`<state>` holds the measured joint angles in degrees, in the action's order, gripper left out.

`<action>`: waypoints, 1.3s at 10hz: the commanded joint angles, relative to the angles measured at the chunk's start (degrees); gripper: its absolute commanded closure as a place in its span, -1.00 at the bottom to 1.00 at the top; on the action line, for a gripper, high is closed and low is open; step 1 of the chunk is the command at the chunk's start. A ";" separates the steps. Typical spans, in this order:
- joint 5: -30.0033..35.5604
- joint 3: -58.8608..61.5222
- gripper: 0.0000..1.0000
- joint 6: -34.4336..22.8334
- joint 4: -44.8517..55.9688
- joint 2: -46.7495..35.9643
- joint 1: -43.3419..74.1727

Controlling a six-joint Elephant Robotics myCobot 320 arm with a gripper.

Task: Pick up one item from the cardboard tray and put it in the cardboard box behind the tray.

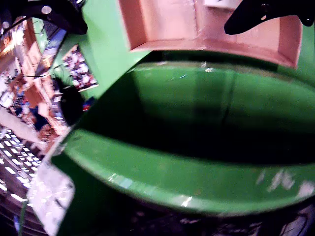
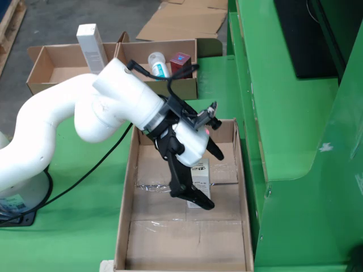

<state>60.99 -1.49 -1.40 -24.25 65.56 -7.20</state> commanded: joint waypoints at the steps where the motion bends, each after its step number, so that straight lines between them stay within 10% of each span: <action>1: 25.05 1.49 -1.00 -0.05 18.02 -2.07 0.95; 13: 26.09 1.49 -1.00 -0.28 19.19 -2.17 0.91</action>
<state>87.09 -1.49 -1.31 -4.48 65.56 -6.67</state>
